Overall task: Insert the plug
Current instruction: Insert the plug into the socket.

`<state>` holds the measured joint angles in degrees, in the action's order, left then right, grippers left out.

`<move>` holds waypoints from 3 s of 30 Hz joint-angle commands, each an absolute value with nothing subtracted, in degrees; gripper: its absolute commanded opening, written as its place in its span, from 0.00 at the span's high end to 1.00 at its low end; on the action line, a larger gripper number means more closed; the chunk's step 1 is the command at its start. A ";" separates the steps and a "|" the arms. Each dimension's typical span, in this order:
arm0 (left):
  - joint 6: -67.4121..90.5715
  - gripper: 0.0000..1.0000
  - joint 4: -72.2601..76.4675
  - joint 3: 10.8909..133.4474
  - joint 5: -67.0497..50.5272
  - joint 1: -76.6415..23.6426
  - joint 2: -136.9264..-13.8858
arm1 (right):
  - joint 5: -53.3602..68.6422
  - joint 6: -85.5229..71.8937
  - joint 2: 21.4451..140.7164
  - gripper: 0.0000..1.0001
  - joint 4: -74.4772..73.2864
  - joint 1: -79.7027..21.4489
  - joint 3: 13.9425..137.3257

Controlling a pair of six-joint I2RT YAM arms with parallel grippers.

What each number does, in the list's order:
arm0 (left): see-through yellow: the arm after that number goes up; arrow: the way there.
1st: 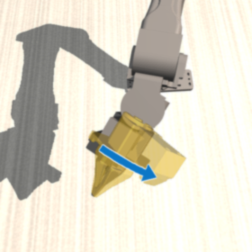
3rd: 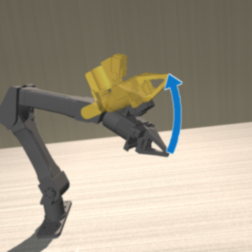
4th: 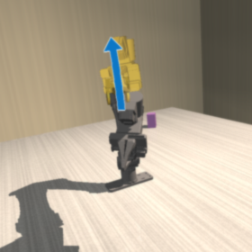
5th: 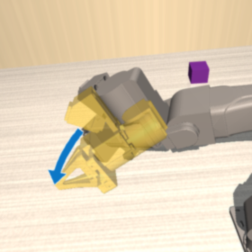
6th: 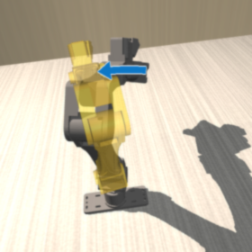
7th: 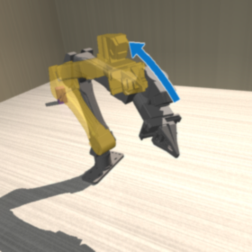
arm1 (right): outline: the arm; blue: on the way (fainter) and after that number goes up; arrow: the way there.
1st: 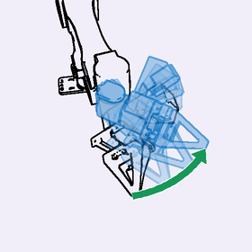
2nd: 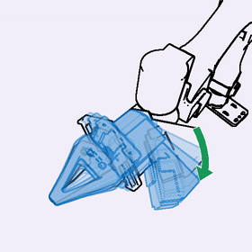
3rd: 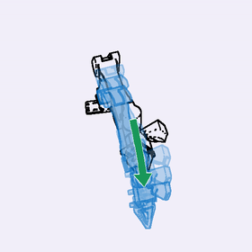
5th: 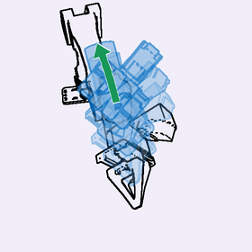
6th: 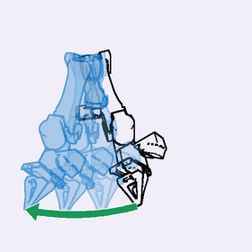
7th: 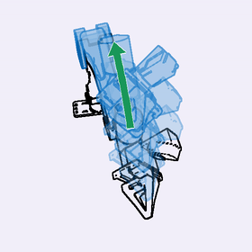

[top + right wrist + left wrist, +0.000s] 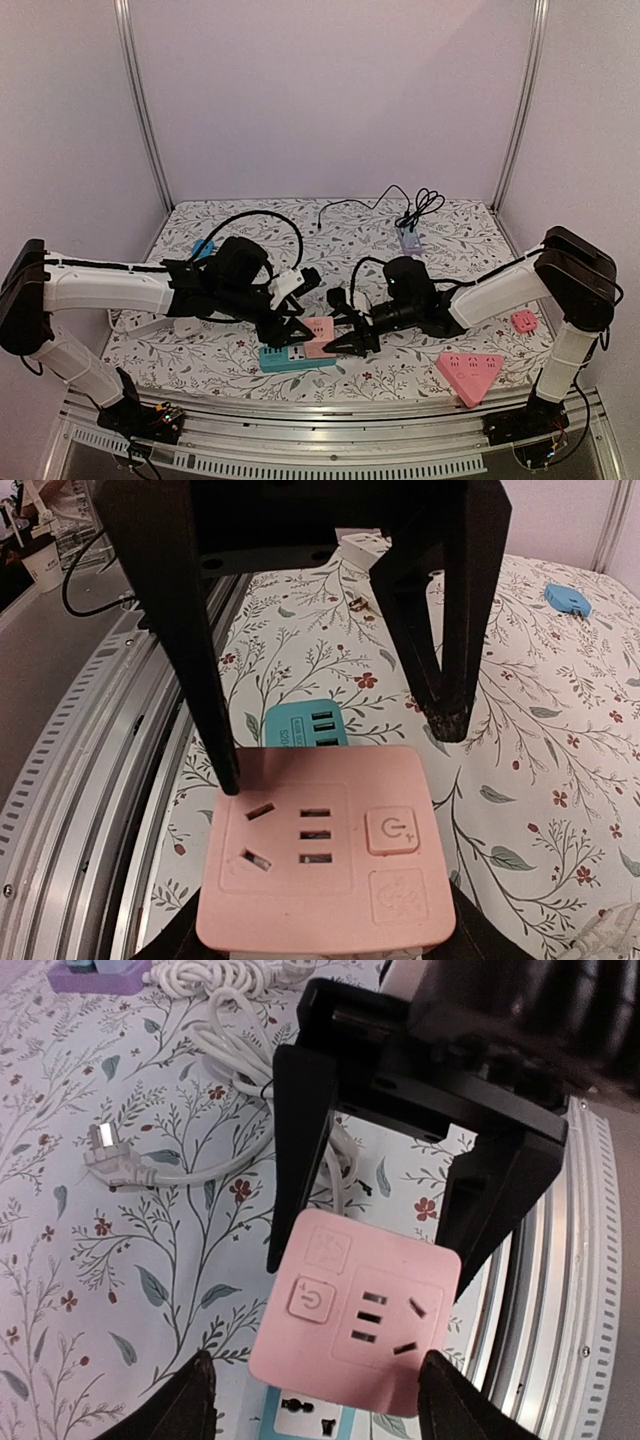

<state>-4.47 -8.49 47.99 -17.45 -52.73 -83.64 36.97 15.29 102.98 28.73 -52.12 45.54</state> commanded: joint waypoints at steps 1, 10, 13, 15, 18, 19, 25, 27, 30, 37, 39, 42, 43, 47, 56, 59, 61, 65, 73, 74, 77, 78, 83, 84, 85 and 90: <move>-4.04 0.33 -8.84 49.11 -17.91 -53.26 -85.34 | 38.65 14.82 106.06 1.00 30.66 -52.08 46.01; -4.51 0.36 -8.67 47.15 -18.00 -53.26 -82.26 | 37.66 16.26 104.88 1.00 30.63 -53.16 43.95; -4.98 0.36 -8.85 46.64 -17.12 -53.26 -80.37 | 37.86 17.44 104.14 1.00 30.59 -53.67 45.44; -5.16 0.36 -9.02 46.38 -16.73 -53.26 -78.96 | 38.69 17.49 103.68 1.00 30.59 -53.65 46.82; -5.27 0.36 -8.73 45.57 -16.55 -53.26 -76.92 | 39.09 17.70 103.20 1.00 30.04 -53.62 47.78; -5.34 0.36 -8.56 45.20 -16.44 -53.26 -76.47 | 39.00 17.96 103.26 1.00 29.59 -53.69 47.89; -5.45 0.36 -8.00 44.69 -16.37 -53.26 -77.07 | 37.64 19.33 103.62 1.00 28.33 -53.53 46.93; -5.48 0.36 -7.91 44.94 -16.47 -53.26 -77.88 | 37.51 19.34 103.58 1.00 28.37 -53.40 46.76; -5.41 0.36 -7.91 45.48 -16.69 -53.26 -79.43 | 37.25 19.57 103.96 1.00 28.30 -53.17 47.07; -5.27 0.36 -7.77 45.57 -16.76 -53.26 -80.69 | 37.85 20.51 104.86 1.00 28.10 -51.86 48.08; -5.29 0.36 -7.65 45.40 -16.74 -53.26 -80.51 | 38.14 20.89 104.62 1.00 27.83 -51.67 48.08; -5.35 0.36 -7.24 45.11 -16.70 -53.31 -80.34 | 38.87 20.96 104.57 1.00 27.73 -51.45 48.32; -5.29 0.36 -7.13 44.95 -16.58 -53.27 -80.33 | 39.21 20.92 104.83 1.00 27.69 -51.42 48.60; -5.38 0.36 -7.37 44.92 -16.35 -53.26 -80.74 | 39.81 20.51 106.28 1.00 27.77 -51.41 48.95; -5.03 0.39 -8.02 45.63 -15.93 -53.26 -83.24 | 38.35 20.37 109.43 1.00 27.78 -50.75 46.13; -4.60 0.43 -7.65 46.02 -16.07 -53.33 -84.40 | 38.70 18.67 110.82 1.00 27.73 -50.37 46.23; -4.28 0.45 -7.59 46.53 -16.11 -53.35 -85.33 | 37.65 18.45 111.29 1.00 27.69 -50.16 45.93; -3.79 0.48 -7.56 47.64 -16.34 -53.52 -87.31 | 36.84 19.07 111.32 1.00 26.99 -49.12 45.69; -2.97 0.62 -7.83 49.04 -16.31 -54.19 -90.59 | 33.10 17.85 115.37 1.00 25.62 -49.28 45.41; -3.11 0.65 -8.27 49.31 -16.20 -54.37 -90.94 | 32.50 17.78 115.71 1.00 25.46 -49.36 45.17; -3.10 0.69 -9.76 49.59 -16.18 -54.58 -91.06 | 31.91 17.37 116.39 1.00 24.99 -49.32 45.08; -3.14 0.70 -10.25 49.51 -16.18 -54.70 -90.79 | 31.75 17.26 116.55 1.00 24.84 -49.33 45.02; -2.61 0.71 -12.62 47.64 -15.88 -55.19 -89.35 | 29.91 17.04 116.42 1.00 23.40 -49.47 44.43; -2.47 0.71 -12.41 47.11 -15.91 -55.20 -88.64 | 29.89 17.05 115.98 1.00 22.93 -49.40 44.53; -2.46 0.71 -12.13 46.78 -15.91 -55.21 -88.15 | 29.84 17.17 115.70 1.00 22.19 -49.41 44.72; -2.55 0.62 -10.81 47.45 -13.59 -55.20 -85.48 | 30.54 17.14 112.77 0.69 17.95 -49.63 47.16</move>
